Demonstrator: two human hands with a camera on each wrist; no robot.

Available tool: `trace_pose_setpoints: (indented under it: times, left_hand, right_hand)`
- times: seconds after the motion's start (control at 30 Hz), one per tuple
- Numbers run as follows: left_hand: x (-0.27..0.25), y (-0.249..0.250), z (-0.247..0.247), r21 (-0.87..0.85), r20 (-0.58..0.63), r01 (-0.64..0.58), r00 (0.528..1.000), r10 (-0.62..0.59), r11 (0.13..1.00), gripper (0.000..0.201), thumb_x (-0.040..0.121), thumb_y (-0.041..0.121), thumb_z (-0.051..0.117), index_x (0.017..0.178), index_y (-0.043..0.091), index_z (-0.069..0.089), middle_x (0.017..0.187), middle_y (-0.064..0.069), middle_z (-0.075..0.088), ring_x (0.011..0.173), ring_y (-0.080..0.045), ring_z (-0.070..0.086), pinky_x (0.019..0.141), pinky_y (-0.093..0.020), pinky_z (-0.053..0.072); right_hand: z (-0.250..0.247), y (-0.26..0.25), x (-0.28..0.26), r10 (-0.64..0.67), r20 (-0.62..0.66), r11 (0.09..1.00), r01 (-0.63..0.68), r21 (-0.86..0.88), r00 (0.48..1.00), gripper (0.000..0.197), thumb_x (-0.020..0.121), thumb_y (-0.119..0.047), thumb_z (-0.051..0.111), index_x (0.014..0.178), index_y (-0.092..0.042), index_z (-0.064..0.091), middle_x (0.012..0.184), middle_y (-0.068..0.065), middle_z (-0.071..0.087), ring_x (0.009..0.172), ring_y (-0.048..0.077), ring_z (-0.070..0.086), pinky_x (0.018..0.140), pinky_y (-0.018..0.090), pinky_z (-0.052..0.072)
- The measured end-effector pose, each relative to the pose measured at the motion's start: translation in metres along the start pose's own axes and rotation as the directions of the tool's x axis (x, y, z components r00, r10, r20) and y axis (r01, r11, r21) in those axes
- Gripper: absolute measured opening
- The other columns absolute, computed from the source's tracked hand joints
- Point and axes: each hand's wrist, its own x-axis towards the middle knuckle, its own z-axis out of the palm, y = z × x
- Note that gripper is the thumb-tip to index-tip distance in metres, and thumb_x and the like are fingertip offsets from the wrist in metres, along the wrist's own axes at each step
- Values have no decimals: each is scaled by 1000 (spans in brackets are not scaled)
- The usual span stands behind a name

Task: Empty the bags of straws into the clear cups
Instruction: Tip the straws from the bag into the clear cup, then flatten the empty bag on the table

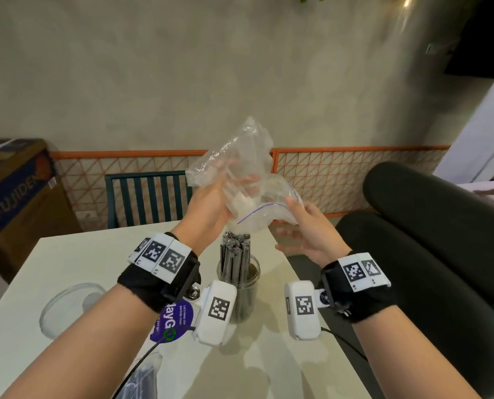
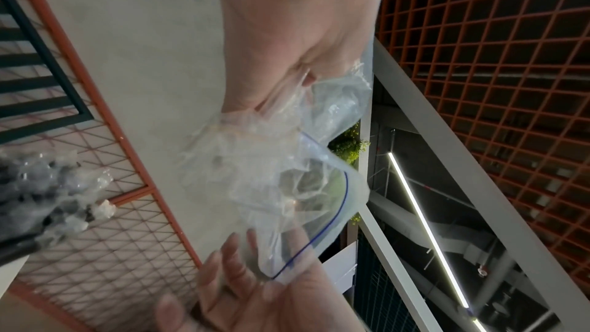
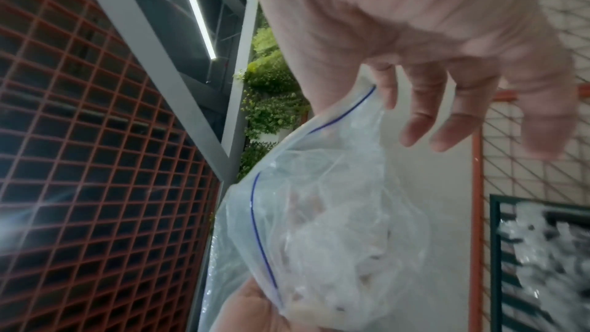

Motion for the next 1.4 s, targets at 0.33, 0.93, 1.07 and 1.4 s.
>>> trace_pose_setpoints:
  times: [0.33,0.93,1.07,1.4]
  left_hand:
    - [-18,7,-1,-56,-92,64,993,-69,996,23,99,20,40,109,14,60,128,-25,56,114,-36,59,81,-41,52]
    - [-120,-105,-27,817,130,80,940,-317,572,51,89,17,60,137,15,40,122,5,56,108,-9,58,94,-28,49]
    - [-139,-120,-59,769,10,159,965,-260,620,20,94,11,52,76,12,61,71,3,59,59,3,57,63,-17,47]
    - [-136,-88,-26,528,69,136,977,-202,838,54,84,22,65,131,31,40,109,9,62,90,-1,65,64,-9,51]
  right_hand:
    - [-35,45,-32,9,-98,862,-57,-503,995,47,86,-21,66,124,-9,42,112,12,56,97,23,60,90,49,53]
    - [-40,-10,-62,-515,247,203,396,-896,821,22,98,-22,41,111,-9,53,86,7,63,82,26,61,71,35,48]
    - [-52,3,-55,-502,222,219,371,-902,836,24,96,-32,45,89,-11,54,76,9,61,75,27,59,66,34,44]
    - [-14,2,-84,-189,387,316,429,-846,903,36,88,-45,53,69,-16,57,65,-8,56,56,5,52,52,15,38]
